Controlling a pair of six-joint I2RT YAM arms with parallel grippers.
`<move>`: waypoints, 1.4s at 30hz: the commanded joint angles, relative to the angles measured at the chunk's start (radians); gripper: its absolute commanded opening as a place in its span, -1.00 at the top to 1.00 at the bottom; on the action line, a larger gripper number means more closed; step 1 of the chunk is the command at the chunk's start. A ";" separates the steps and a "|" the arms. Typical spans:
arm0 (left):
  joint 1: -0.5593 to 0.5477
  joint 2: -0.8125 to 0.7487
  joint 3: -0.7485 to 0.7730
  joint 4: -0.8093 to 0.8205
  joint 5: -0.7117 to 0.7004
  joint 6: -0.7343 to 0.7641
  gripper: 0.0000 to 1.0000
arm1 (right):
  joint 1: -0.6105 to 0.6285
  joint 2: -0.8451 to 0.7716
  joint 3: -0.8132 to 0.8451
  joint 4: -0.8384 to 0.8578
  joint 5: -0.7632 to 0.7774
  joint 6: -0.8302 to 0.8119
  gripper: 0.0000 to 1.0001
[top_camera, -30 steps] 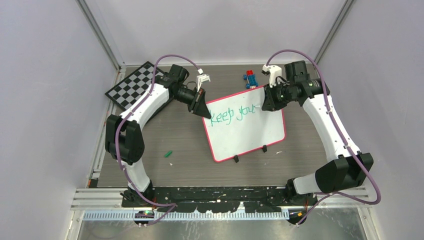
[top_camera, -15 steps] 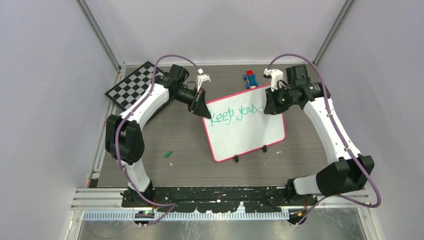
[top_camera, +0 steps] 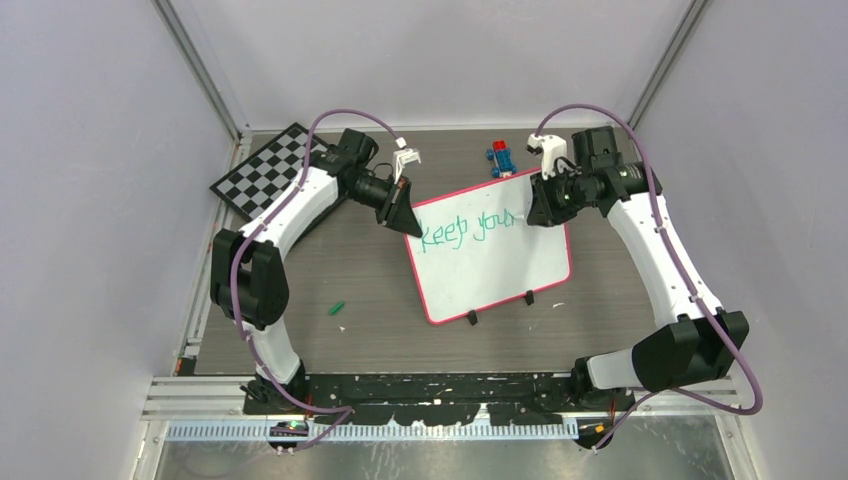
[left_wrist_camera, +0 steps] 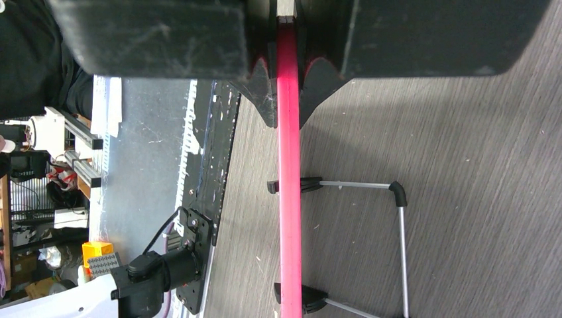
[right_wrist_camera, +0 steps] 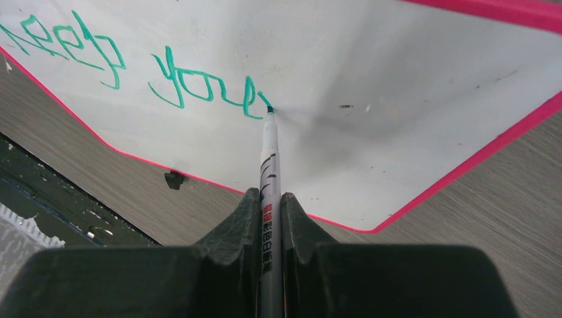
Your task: Write a sentence on the whiteboard
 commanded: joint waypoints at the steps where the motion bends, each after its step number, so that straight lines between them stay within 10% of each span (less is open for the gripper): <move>1: -0.019 -0.027 -0.015 -0.009 0.019 0.035 1.00 | -0.005 0.011 0.074 0.035 0.006 0.009 0.99; 20: -0.020 -0.024 -0.010 0.008 0.018 0.016 1.00 | -0.030 0.008 0.142 -0.082 -0.091 -0.023 0.99; 32: -0.020 -0.037 -0.020 0.054 0.000 -0.036 0.33 | 0.018 -0.011 0.096 -0.107 -0.217 0.032 0.99; 42: -0.020 -0.043 -0.039 0.078 -0.007 -0.058 0.19 | 0.153 -0.065 -0.018 -0.034 -0.194 0.111 0.99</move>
